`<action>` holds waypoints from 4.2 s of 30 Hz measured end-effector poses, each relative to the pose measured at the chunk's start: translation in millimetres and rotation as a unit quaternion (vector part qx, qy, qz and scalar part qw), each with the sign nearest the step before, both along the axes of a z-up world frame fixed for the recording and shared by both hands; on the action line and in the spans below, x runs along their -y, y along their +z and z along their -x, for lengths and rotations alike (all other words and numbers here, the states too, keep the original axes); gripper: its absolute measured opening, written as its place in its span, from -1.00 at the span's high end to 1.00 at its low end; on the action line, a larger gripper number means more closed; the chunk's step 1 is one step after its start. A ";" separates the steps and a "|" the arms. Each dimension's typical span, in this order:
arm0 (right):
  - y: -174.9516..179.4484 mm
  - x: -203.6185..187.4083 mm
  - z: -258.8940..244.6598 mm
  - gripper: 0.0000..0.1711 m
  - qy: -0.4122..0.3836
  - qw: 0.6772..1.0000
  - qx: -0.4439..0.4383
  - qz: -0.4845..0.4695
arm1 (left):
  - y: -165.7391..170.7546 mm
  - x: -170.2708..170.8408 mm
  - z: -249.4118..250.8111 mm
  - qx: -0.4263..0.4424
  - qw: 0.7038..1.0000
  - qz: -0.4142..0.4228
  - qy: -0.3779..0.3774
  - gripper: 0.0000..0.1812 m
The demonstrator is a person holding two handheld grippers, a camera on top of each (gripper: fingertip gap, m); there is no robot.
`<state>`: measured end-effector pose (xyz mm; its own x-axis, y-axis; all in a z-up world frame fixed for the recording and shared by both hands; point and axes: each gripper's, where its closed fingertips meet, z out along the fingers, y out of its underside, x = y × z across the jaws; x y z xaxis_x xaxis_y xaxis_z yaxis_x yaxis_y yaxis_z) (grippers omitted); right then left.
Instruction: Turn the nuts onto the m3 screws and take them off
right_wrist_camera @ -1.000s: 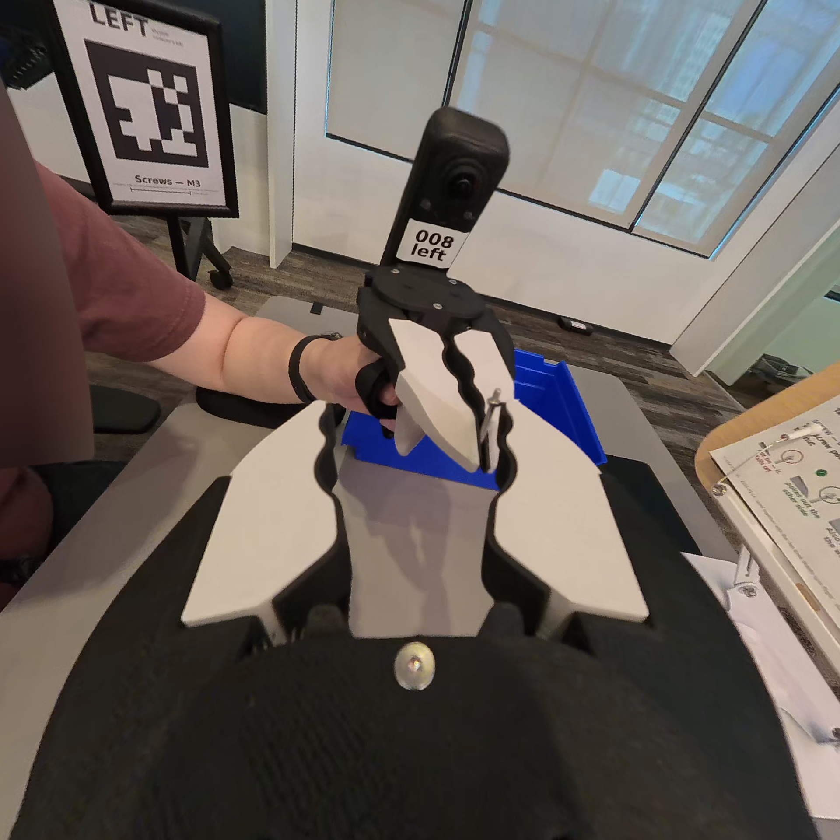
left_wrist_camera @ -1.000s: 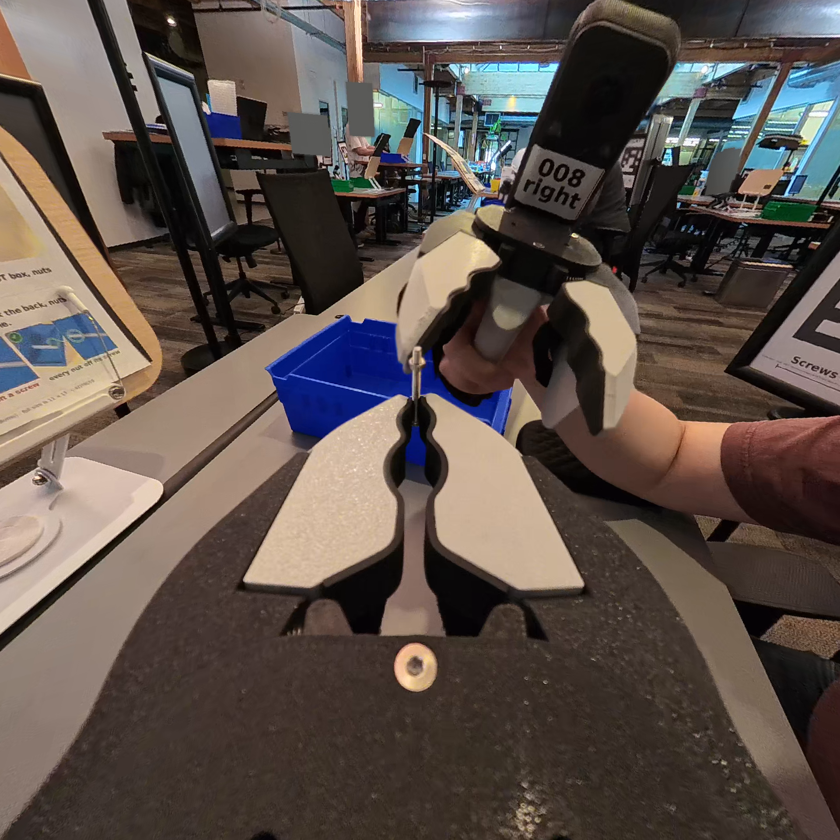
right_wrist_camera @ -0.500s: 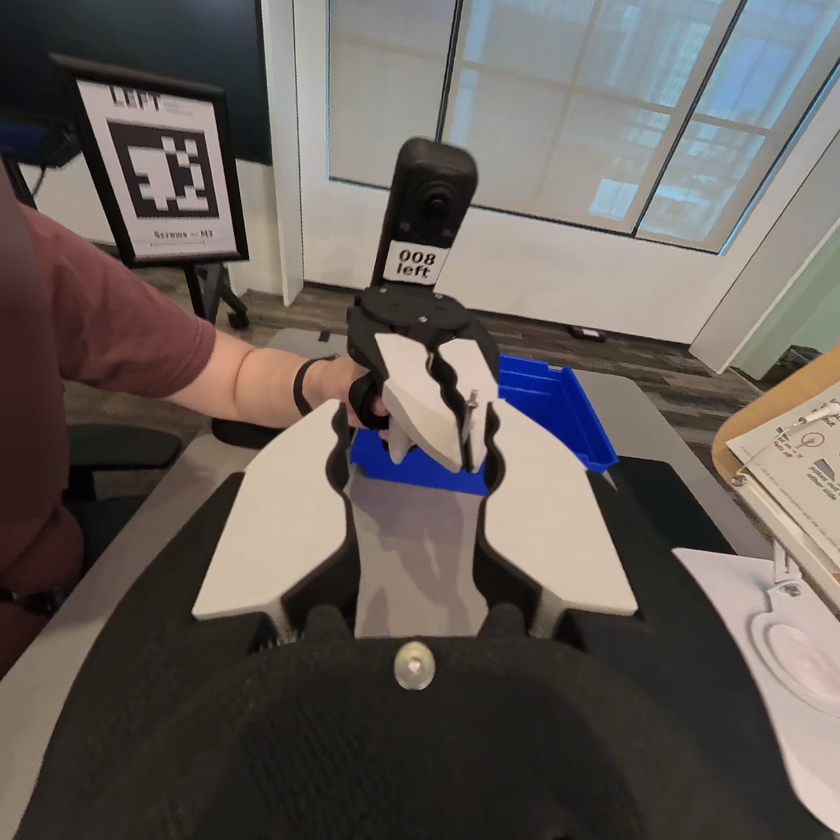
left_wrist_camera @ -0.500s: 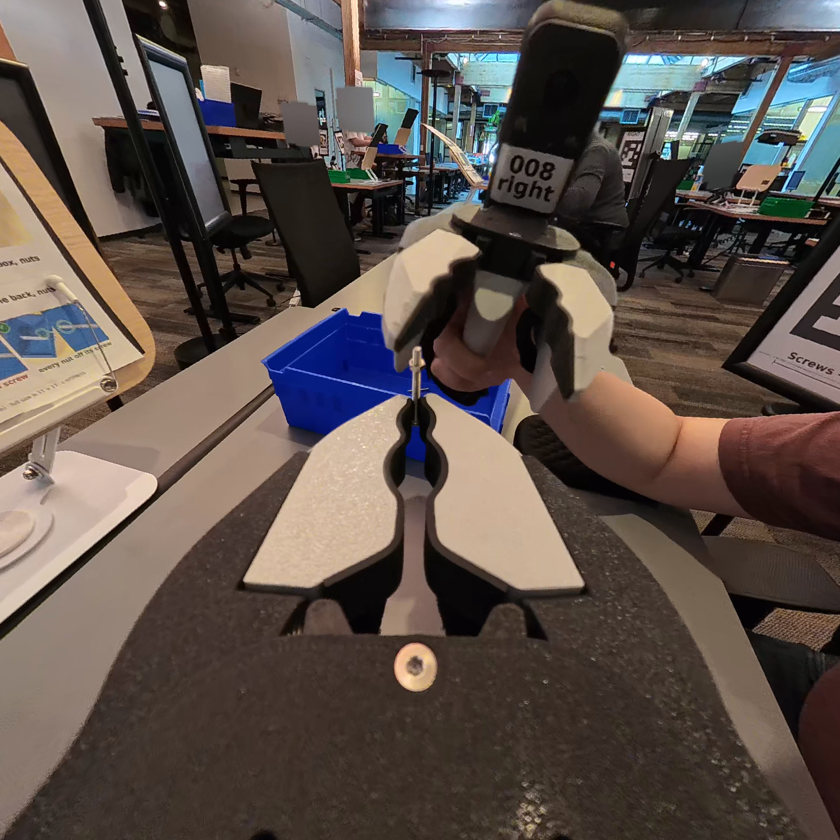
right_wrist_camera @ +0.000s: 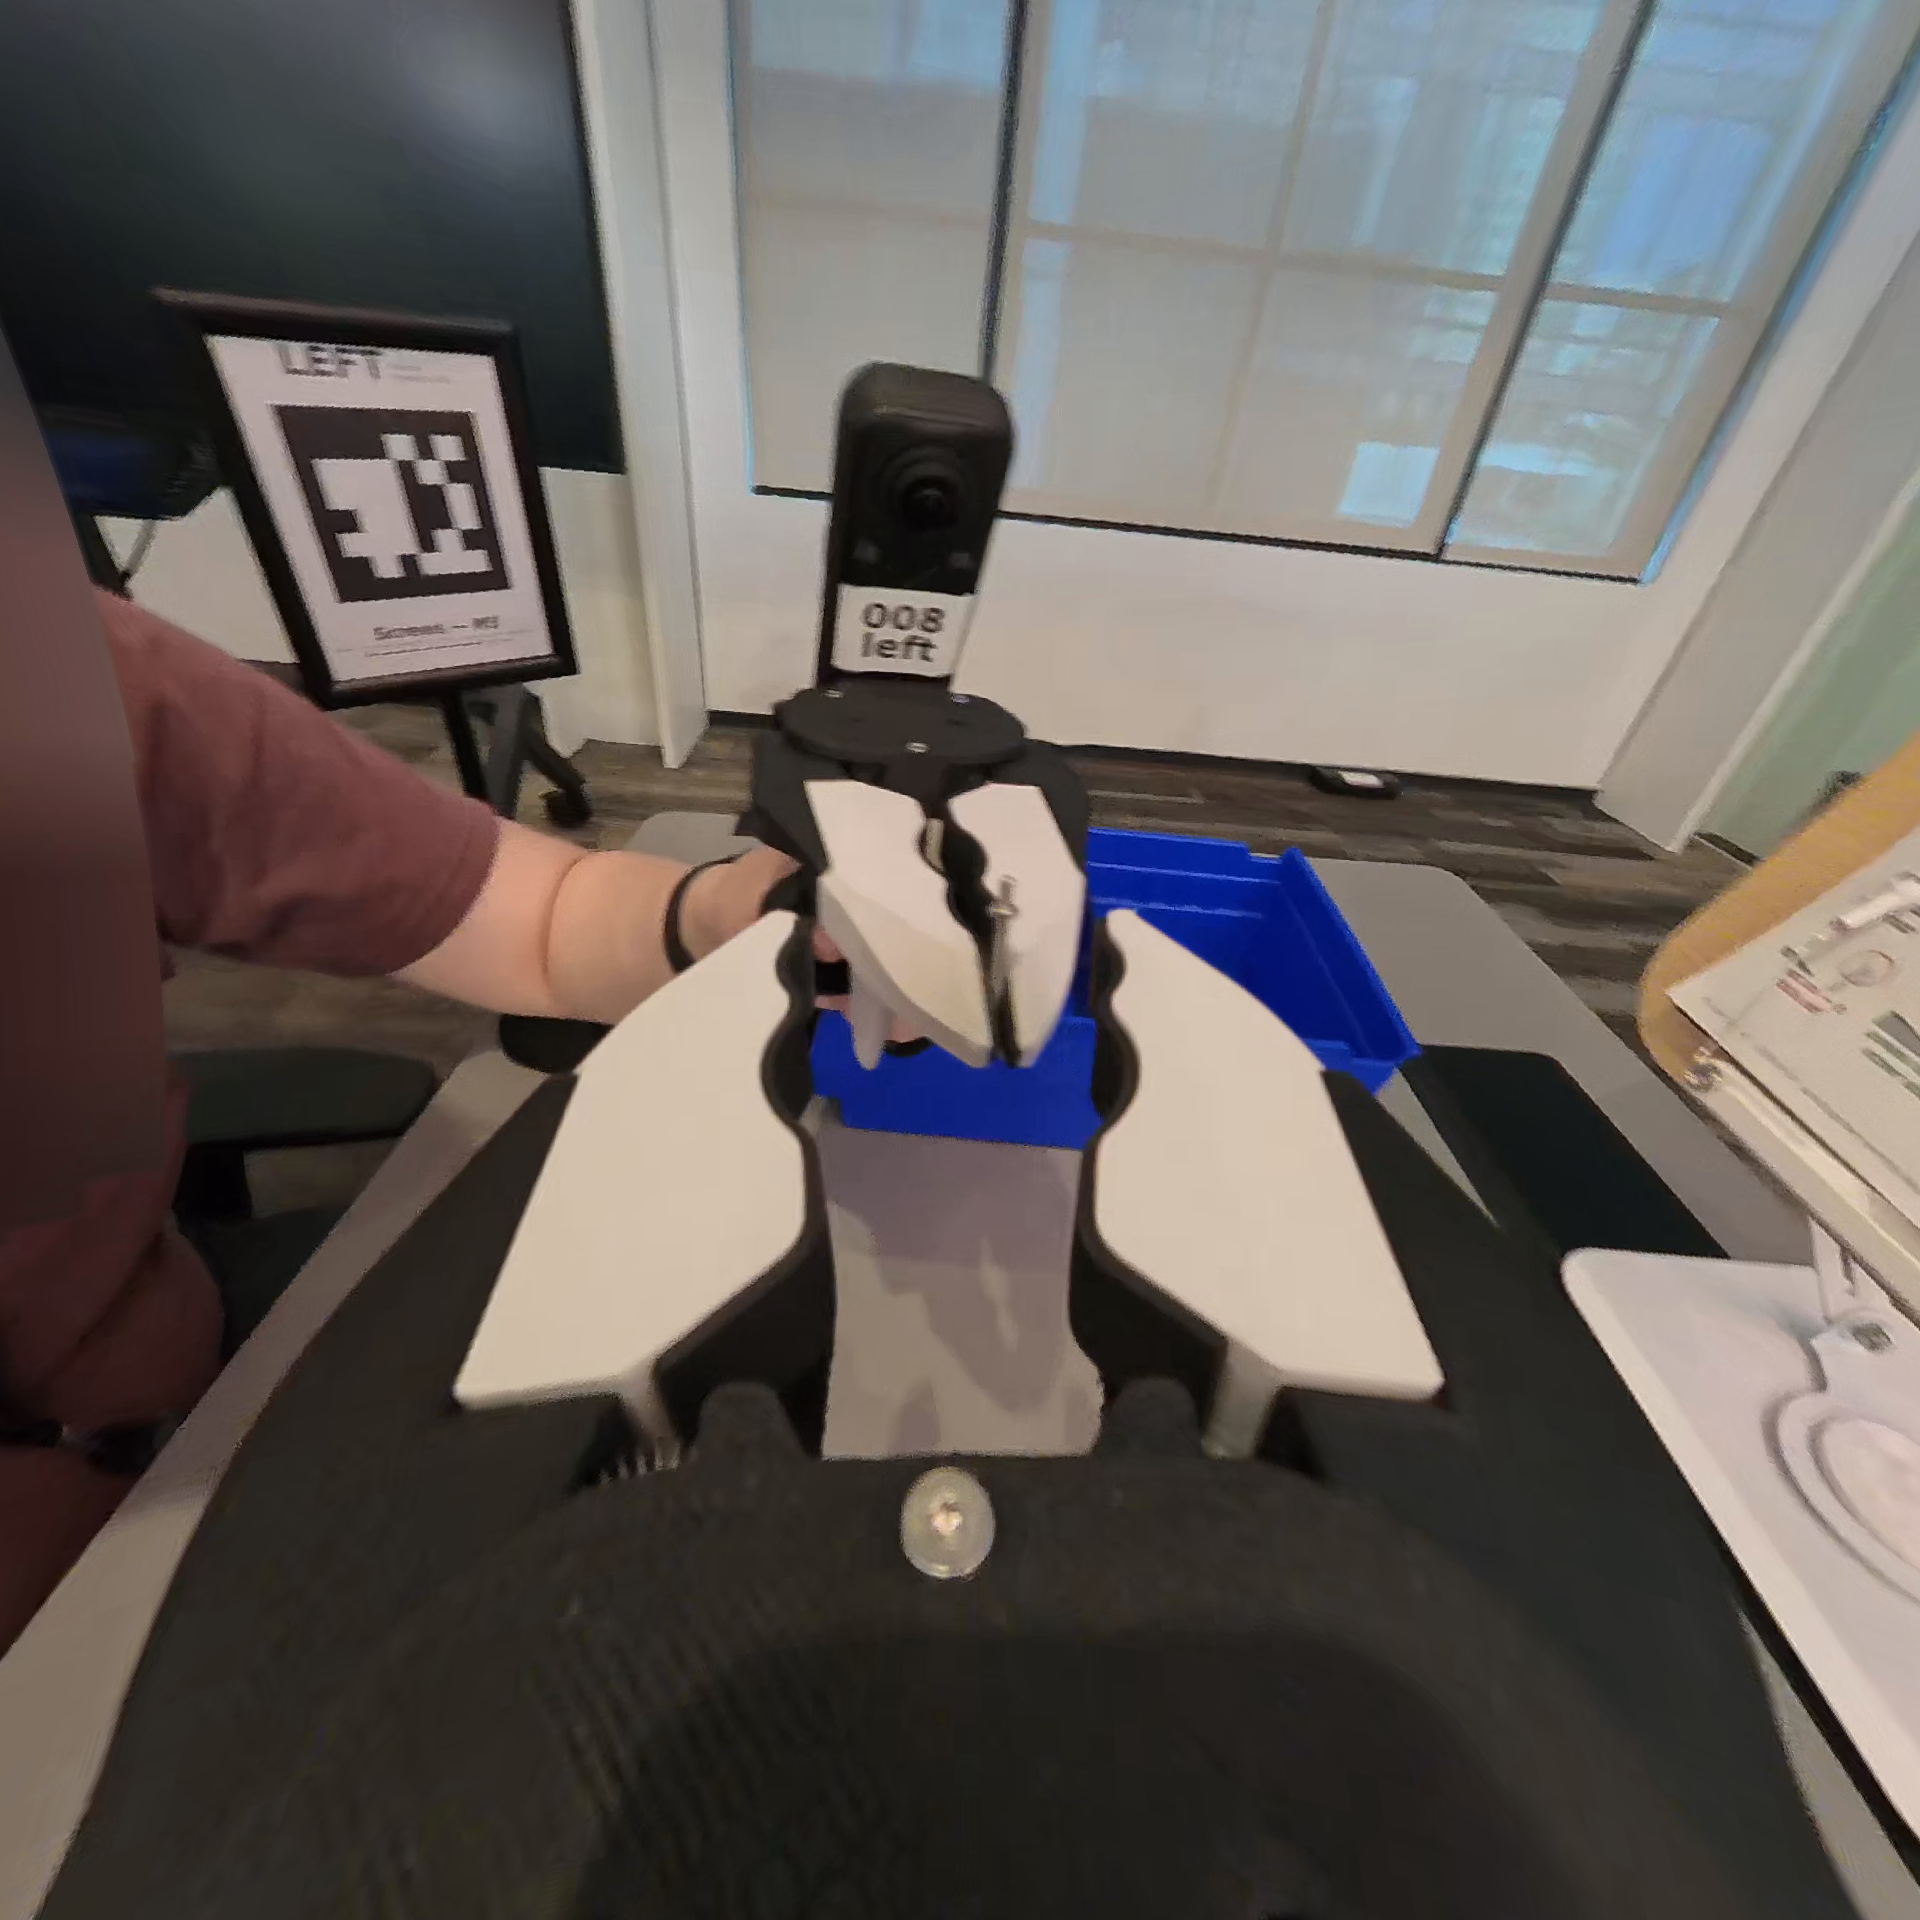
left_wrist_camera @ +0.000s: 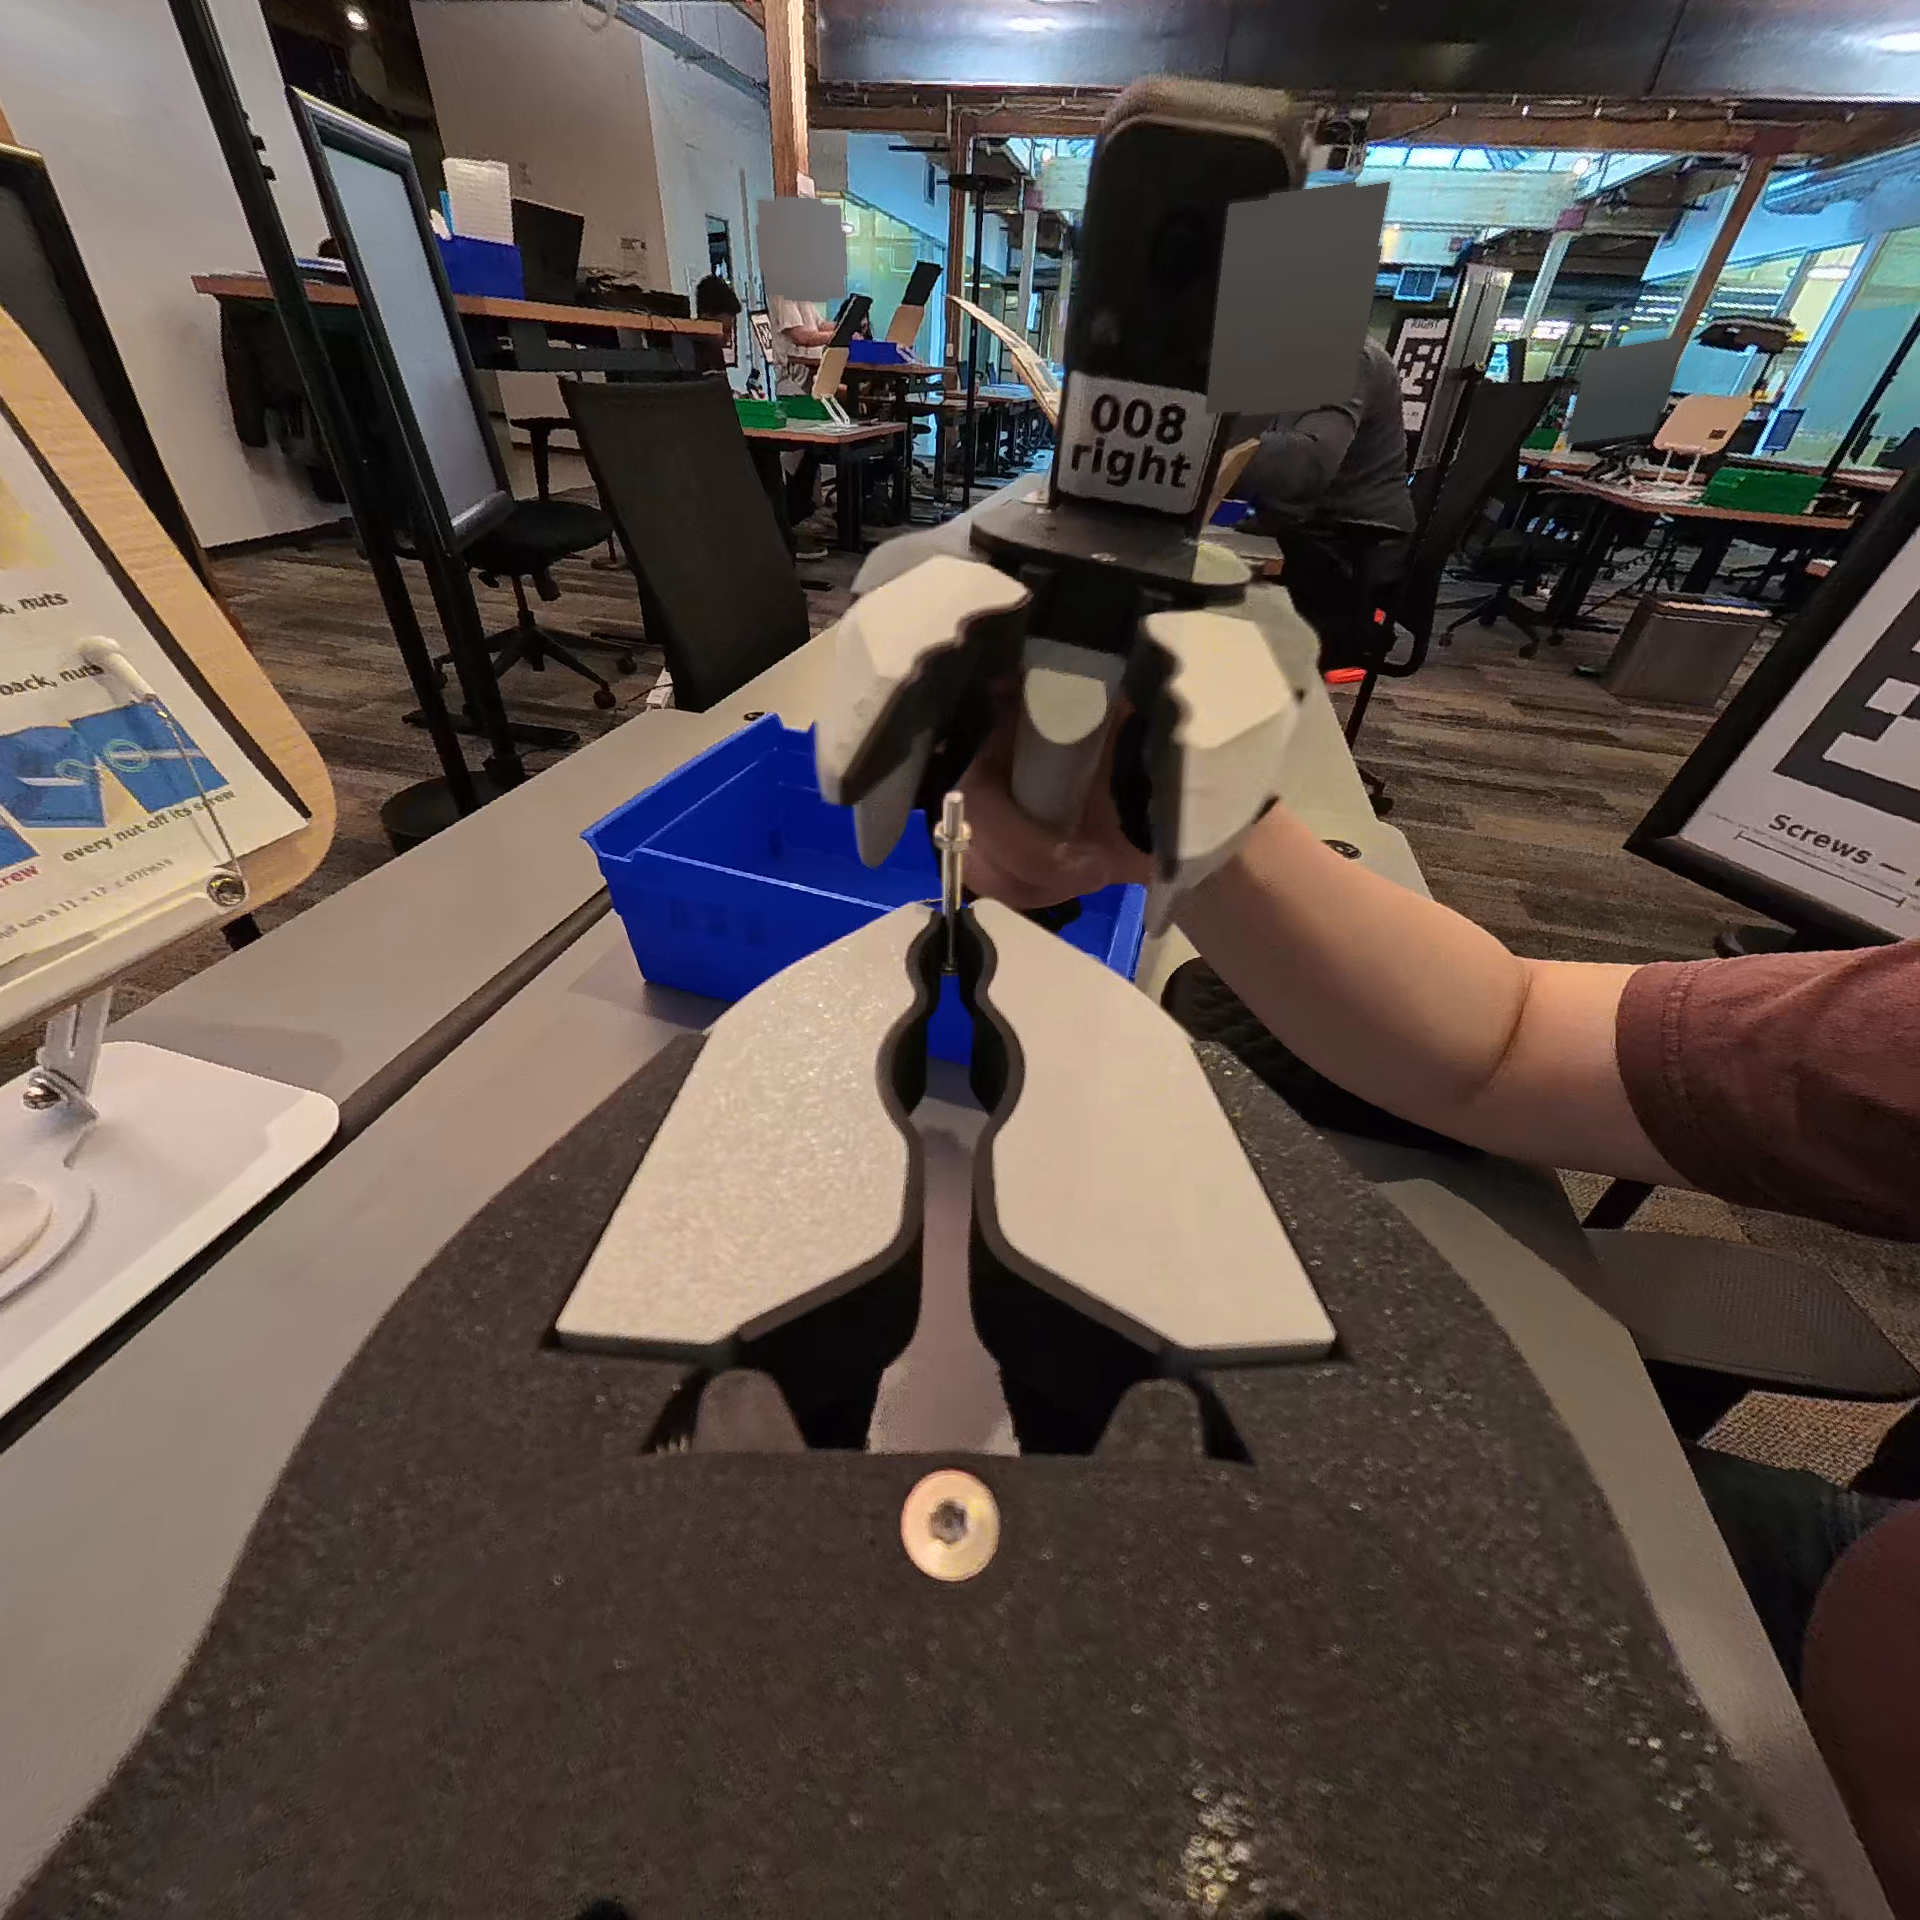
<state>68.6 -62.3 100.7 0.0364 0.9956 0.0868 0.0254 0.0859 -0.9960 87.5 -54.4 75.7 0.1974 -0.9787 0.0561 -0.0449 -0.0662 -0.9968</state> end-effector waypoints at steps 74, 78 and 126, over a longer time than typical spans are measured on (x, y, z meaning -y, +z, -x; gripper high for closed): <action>-220.5 -87.8 -308.4 0.67 -0.420 0.641 0.511 0.389 | 2.9 -3.4 11.8 -0.028 0.998 0.048 -0.007 0.85; -152.3 -102.2 -286.3 0.73 -0.461 0.721 0.438 0.277 | 23.5 -6.0 30.8 -0.023 0.999 0.015 0.021 0.85; -120.7 -58.7 1.4 0.39 -0.052 0.975 0.216 0.026 | -208.4 -5.5 259.1 -0.600 0.780 0.062 -0.164 0.26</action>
<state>67.3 -3.6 -20.0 0.1088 0.9919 0.0657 0.4488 0.0099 -0.8936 -171.6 -48.9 -132.7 -0.0791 -0.9895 0.1210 -0.9762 0.0523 -0.2103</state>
